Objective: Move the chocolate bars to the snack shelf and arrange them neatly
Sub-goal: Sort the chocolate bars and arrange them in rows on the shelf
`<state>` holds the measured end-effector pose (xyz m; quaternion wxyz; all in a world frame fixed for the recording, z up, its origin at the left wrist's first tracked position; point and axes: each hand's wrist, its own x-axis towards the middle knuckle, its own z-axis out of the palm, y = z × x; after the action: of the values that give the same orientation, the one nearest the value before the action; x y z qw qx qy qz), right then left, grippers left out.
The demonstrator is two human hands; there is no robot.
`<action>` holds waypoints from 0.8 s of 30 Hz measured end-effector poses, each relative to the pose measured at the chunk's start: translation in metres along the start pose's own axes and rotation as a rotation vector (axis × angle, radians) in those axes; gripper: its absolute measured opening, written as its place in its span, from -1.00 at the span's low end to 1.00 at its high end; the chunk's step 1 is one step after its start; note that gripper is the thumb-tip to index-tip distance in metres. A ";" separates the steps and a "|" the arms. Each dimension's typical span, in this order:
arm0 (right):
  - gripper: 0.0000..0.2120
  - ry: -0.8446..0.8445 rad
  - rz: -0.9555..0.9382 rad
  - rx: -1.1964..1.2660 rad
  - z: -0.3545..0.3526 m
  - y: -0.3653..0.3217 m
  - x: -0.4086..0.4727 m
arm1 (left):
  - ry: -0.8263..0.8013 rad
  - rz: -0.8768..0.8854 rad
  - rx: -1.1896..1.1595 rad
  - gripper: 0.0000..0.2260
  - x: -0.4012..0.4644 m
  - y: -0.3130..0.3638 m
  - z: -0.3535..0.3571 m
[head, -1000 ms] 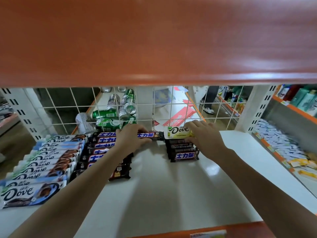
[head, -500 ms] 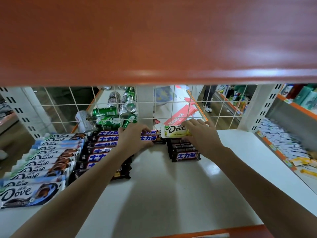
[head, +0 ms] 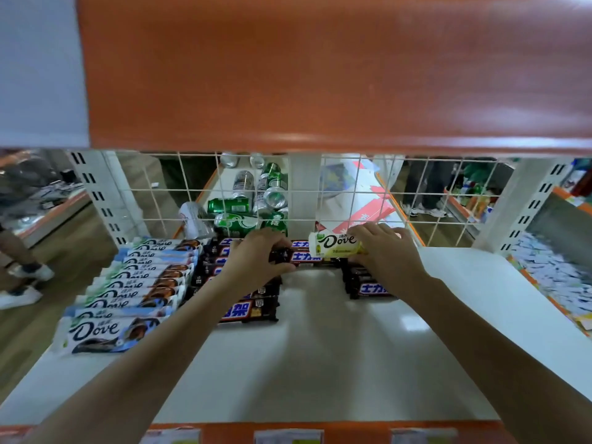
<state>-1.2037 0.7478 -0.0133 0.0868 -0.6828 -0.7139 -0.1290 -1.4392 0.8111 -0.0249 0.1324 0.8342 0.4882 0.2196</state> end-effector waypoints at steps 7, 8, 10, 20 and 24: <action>-0.56 0.008 -0.057 -0.016 -0.011 -0.057 -0.002 | -0.011 -0.033 0.045 -0.56 -0.045 -0.032 -0.041; -0.56 0.013 -0.070 -0.011 -0.013 -0.067 -0.004 | -0.005 -0.029 0.043 -0.56 -0.052 -0.038 -0.048; -0.55 0.029 -0.082 -0.007 -0.018 -0.090 -0.008 | 0.003 -0.019 0.051 -0.55 -0.066 -0.049 -0.060; -0.53 -0.017 -0.096 0.116 -0.030 -0.195 -0.032 | -0.006 -0.016 0.047 -0.63 -0.122 -0.104 -0.109; -0.54 -0.025 -0.096 0.111 -0.032 -0.226 -0.040 | 0.017 -0.006 0.067 -0.64 -0.141 -0.121 -0.119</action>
<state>-1.4283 0.6919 -0.0098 0.1091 -0.6436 -0.7528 -0.0847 -1.6504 0.7478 -0.0074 0.1010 0.8348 0.4989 0.2098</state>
